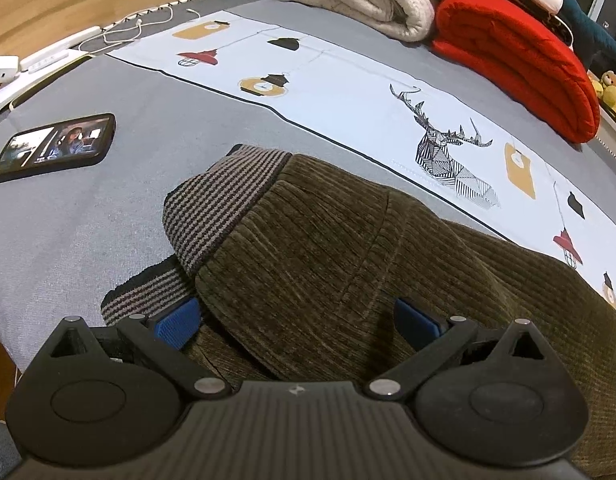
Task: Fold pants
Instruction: 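Grasp the waistband with the left tool while the right tool holds the folded leg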
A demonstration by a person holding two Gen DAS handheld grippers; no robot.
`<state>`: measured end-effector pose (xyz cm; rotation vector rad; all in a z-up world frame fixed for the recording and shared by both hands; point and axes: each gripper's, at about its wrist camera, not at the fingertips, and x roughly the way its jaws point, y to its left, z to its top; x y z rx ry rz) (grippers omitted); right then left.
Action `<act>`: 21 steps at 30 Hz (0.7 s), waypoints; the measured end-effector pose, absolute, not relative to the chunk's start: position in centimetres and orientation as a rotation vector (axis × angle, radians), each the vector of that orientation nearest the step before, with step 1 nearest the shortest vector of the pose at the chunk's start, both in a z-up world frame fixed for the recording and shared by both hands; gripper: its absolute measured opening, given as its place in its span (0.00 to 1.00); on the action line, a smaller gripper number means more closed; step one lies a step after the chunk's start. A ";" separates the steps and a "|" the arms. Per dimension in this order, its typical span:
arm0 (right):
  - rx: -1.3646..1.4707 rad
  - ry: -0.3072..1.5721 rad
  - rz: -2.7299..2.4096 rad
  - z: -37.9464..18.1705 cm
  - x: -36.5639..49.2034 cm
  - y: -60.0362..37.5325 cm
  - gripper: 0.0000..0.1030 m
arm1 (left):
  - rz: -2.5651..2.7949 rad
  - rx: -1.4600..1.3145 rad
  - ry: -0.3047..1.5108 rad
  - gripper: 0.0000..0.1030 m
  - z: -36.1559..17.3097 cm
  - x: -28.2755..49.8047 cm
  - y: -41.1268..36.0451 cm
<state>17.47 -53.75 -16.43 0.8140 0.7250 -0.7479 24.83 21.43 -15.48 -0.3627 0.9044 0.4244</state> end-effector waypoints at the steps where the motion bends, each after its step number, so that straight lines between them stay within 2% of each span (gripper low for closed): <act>1: 0.813 0.725 -0.748 -16.4 17.5 -53.7 0.10 | 0.424 -0.364 0.909 1.00 -15.5 24.9 21.4; 21: 0.784 0.734 -0.740 -16.4 17.7 -53.6 0.11 | 0.395 -0.350 0.870 1.00 -14.9 24.8 20.6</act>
